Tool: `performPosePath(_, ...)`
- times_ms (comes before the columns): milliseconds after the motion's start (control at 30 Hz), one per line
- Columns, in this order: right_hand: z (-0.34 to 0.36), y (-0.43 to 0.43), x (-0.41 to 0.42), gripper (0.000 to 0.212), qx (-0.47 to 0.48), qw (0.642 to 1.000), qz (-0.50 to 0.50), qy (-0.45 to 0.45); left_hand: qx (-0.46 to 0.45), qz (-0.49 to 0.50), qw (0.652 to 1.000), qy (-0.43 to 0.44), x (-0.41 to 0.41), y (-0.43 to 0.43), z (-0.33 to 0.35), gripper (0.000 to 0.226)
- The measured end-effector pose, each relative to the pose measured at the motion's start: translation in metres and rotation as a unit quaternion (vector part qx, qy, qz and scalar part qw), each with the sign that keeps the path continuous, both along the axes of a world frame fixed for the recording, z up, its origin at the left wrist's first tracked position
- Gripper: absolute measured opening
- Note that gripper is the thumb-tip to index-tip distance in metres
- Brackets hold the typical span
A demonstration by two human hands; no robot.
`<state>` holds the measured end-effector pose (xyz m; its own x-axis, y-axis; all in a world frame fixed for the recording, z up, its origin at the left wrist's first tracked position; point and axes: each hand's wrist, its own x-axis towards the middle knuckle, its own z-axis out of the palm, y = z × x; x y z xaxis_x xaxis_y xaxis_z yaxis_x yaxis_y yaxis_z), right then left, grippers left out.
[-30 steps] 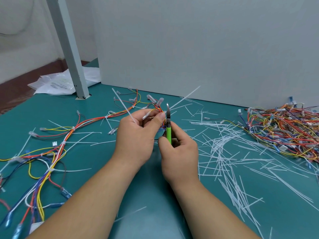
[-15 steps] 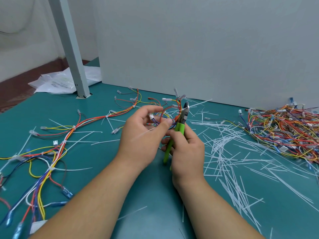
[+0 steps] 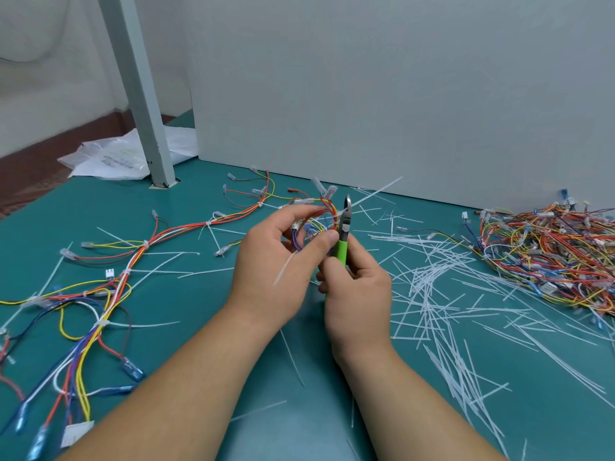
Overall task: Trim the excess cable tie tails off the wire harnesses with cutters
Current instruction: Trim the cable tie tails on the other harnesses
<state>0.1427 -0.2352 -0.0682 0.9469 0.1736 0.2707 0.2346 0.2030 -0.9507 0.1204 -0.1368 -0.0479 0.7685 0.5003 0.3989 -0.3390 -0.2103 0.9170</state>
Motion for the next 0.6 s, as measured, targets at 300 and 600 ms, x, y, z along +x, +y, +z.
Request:
performPosePath(300, -0.001, 0.0008, -0.0012, 0.036, -0.027, 1.0, -0.005, 0.0, -0.016, 0.017, 1.0, -0.006, 0.0003, -0.0009, 0.0048, 0.016)
performPosePath(600, 0.0012, -0.0005, -0.0014, 0.038, -0.041, 0.999, 0.015, -0.002, -0.064, 0.003, 0.998, 0.021, -0.0014, 0.0044, 0.0091, 0.007)
